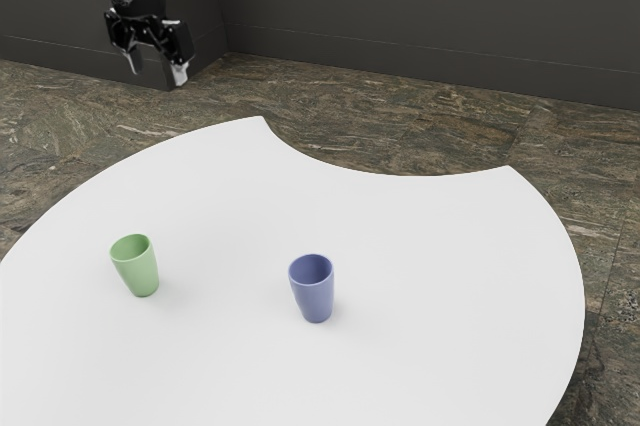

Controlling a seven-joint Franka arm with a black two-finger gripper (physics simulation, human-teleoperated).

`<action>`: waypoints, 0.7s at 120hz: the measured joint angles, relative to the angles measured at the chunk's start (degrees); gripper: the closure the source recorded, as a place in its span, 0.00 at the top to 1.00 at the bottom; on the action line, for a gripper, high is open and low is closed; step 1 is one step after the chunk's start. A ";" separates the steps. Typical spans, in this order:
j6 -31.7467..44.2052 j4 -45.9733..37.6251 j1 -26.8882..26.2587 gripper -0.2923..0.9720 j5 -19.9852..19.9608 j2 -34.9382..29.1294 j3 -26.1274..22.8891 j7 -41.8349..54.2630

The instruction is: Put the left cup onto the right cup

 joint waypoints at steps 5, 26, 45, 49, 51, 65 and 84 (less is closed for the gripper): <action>-0.06 -0.37 -0.79 0.76 0.03 -0.68 -0.02 0.18; 0.55 -9.12 -1.32 0.76 0.46 -8.04 -1.01 0.80; 5.45 -24.05 2.06 0.76 0.87 -13.78 -3.19 1.09; 7.09 -26.96 3.52 0.76 0.93 -14.41 -3.86 1.14; 7.93 -28.26 4.32 0.76 0.95 -14.62 -4.20 1.16; 13.46 -34.98 8.10 0.76 1.05 -15.03 -5.16 1.27; 20.71 -41.00 10.10 0.76 1.10 -14.39 -5.30 1.43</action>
